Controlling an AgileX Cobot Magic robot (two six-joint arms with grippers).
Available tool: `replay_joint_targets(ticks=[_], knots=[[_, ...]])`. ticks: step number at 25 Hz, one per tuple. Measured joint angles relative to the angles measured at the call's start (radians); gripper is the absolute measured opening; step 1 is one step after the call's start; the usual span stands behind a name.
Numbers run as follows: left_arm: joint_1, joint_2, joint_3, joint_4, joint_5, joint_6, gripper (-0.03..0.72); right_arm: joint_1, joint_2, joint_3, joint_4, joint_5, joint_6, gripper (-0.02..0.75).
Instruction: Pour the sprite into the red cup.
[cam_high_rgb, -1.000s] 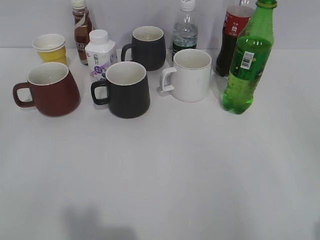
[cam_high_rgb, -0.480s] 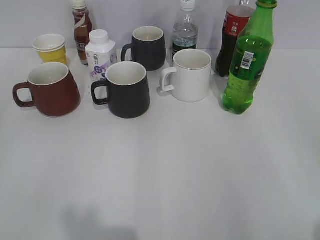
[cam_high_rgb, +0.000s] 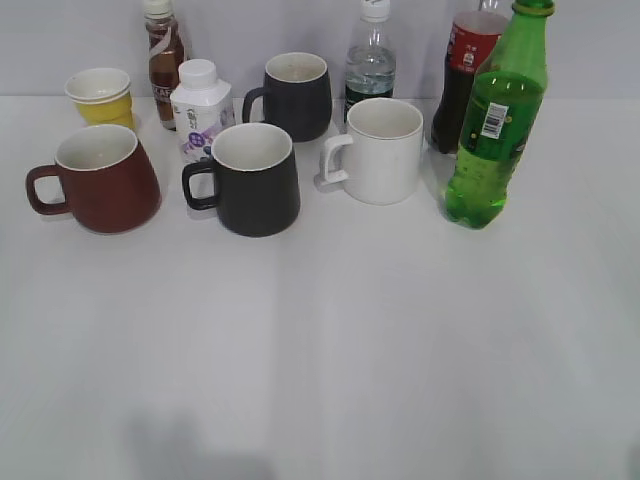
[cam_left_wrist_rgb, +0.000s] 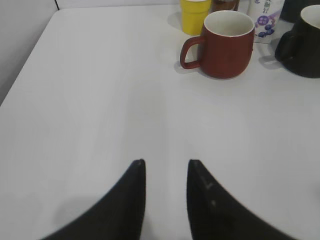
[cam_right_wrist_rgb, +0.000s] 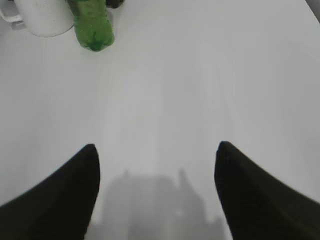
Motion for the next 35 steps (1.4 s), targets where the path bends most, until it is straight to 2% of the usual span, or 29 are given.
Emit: replay_joint_targets(ticks=[16, 19, 21, 25, 29, 33, 35], knots=[[0.0, 0.0, 0.0, -0.002, 0.0, 0.0, 0.225, 0.0, 0.0, 0.0, 0.0, 0.0, 0.0, 0.533], [-0.018, 0.0, -0.012, -0.006, -0.024, 0.0, 0.225, 0.0, 0.004, -0.003, 0.01, -0.007, 0.0, 0.533], [-0.034, 0.003, -0.022, -0.007, -0.114, 0.0, 0.225, 0.0, 0.028, -0.015, 0.023, -0.057, 0.0, 0.533], [-0.048, 0.05, -0.007, 0.023, -0.309, 0.0, 0.225, 0.0, 0.103, -0.021, 0.027, -0.259, 0.0, 0.533], [-0.048, 0.154, 0.096, 0.046, -0.49, 0.0, 0.225, 0.001, 0.224, -0.001, 0.035, -0.445, 0.0, 0.533], [-0.048, 0.31, 0.22, 0.046, -0.751, 0.0, 0.225, 0.043, 0.32, 0.019, 0.042, -0.597, 0.0, 0.533], [-0.048, 0.4, 0.243, 0.037, -0.867, 0.0, 0.225, 0.068, 0.364, 0.021, 0.035, -0.651, 0.0, 0.533]])
